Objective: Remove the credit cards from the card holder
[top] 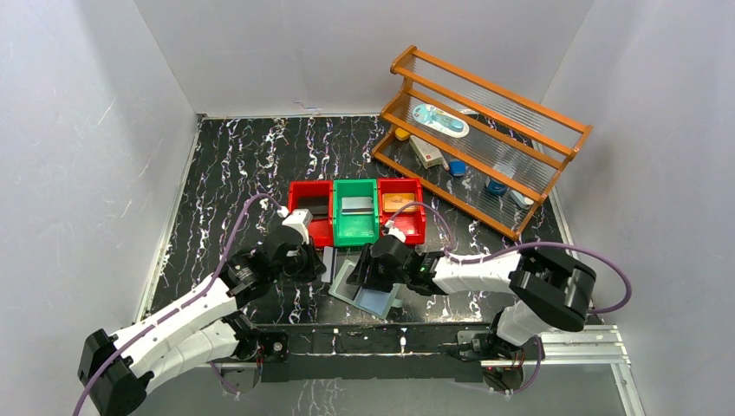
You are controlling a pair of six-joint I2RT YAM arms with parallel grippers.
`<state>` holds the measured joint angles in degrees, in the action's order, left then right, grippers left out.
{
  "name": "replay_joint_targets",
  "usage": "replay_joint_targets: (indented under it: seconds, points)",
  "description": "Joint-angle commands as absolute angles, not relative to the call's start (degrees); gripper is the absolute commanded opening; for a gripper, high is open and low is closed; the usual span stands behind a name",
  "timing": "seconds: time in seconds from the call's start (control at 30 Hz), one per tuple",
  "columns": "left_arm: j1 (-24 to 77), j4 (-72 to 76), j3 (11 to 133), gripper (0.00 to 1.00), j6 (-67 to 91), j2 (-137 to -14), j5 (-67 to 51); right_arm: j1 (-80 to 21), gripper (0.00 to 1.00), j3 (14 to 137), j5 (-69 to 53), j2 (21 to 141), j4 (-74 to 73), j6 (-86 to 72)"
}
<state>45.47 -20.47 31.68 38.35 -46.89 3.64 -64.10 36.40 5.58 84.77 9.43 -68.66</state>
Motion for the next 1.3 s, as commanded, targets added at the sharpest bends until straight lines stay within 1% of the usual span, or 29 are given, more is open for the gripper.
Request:
replay_joint_targets:
  seconds: [0.0,0.1,0.3,0.4,0.47,0.57,0.63,0.73,0.8,0.9,1.0,1.13,1.27]
  points:
    - [45.2,-22.3,33.3,0.0,38.5,-45.6,4.6,-63.6,0.59,39.1,7.7,86.7,4.4,-68.6]
    - [45.2,-22.3,33.2,0.0,38.3,-45.3,4.7,-63.6,0.6,39.0,8.6,85.9,2.7,-67.2]
    - [45.2,-20.6,33.3,0.0,37.5,-45.8,2.9,-63.6,0.66,39.2,6.9,81.6,6.8,-61.2]
    - [45.2,-20.0,33.4,0.0,36.8,-46.2,1.8,-63.6,0.73,38.9,11.4,78.6,3.9,-60.8]
    - [44.8,-20.2,33.8,0.0,36.4,-46.3,0.9,-63.5,0.76,37.9,15.0,76.2,2.1,-61.2]
    - [42.6,-19.5,33.7,0.0,35.8,-46.1,-2.6,-63.5,0.79,36.1,16.7,72.6,1.8,-59.2]
    - [39.8,-18.2,33.2,0.0,35.6,-45.7,-7.1,-63.5,0.8,35.1,16.5,70.5,2.5,-57.7]
    - [35.3,-16.1,32.8,0.0,35.5,-45.4,-13.8,-62.2,0.8,32.6,16.0,67.3,3.3,-58.3]
    - [33.0,-14.9,32.8,0.0,35.4,-45.3,-18.0,-59.8,0.8,29.6,12.7,65.4,6.6,-58.6]
    - [30.9,-11.7,32.2,0.0,36.7,-45.4,-24.4,-55.5,0.77,23.4,6.6,61.7,16.3,-60.0]
    - [30.0,-7.1,30.2,0.0,39.2,-44.9,-30.0,-54.1,0.76,17.7,2.9,58.8,26.7,-61.3]
    - [29.9,-0.6,27.9,0.0,43.2,-45.3,-36.7,-53.8,0.74,16.6,-1.8,57.2,32.1,-60.4]
    - [29.9,4.5,25.9,0.0,46.4,-45.6,-39.1,-53.8,0.7,16.1,-6.0,57.1,38.2,-60.0]
